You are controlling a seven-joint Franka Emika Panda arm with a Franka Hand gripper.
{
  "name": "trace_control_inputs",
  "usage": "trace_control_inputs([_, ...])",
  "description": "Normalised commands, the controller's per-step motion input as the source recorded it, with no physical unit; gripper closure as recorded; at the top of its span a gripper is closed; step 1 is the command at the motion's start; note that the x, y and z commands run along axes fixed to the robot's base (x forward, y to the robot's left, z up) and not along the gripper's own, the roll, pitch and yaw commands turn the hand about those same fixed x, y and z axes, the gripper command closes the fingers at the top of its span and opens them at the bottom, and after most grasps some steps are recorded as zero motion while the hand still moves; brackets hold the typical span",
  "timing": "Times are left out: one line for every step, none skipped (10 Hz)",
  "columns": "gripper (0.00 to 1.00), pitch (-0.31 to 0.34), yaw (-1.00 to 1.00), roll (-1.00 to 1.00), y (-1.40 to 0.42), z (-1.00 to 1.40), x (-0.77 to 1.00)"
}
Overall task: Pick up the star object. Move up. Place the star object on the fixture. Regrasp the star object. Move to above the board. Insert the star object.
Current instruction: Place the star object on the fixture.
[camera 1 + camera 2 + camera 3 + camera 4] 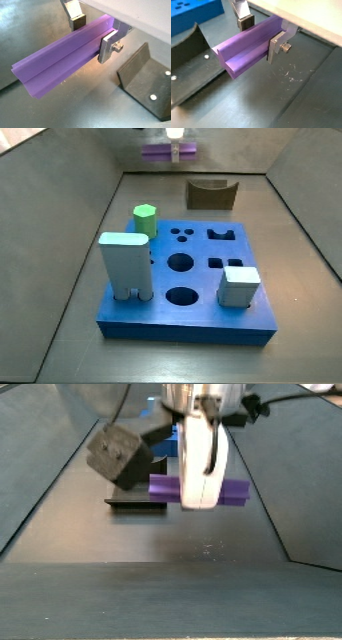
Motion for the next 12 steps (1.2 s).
trace_control_inputs([1.0, 0.075, -0.01, 0.05, 0.0, 1.0, -0.01])
trace_control_inputs([1.0, 0.086, 0.0, 0.07, 0.0, 1.0, -0.02])
trace_control_inputs([1.0, 0.096, 0.0, 0.08, 0.0, 1.0, -0.02])
trace_control_inputs([1.0, 0.108, 0.01, 0.09, -0.01, 1.0, -0.02])
trace_control_inputs([1.0, 0.112, 0.01, 0.1, -0.01, 1.0, -0.02])
trace_control_inputs([1.0, 0.114, 0.02, 0.1, -0.01, 0.86, -0.02])
trace_control_inputs([1.0, 0.114, 0.02, 0.1, -0.01, 0.79, -0.02])
trace_control_inputs([1.0, 0.109, 0.02, 0.08, 0.0, 0.64, -0.01])
trace_control_inputs([1.0, 0.109, 0.02, 0.07, 0.0, 0.52, -0.01])
trace_control_inputs([1.0, 0.115, 0.02, 0.07, 0.0, 0.4, 0.0])
trace_control_inputs([1.0, 0.124, 0.02, 0.07, 0.0, 0.25, 0.0])
trace_control_inputs([1.0, 0.054, 1.0, 0.01, -1.0, -0.04, 0.5])
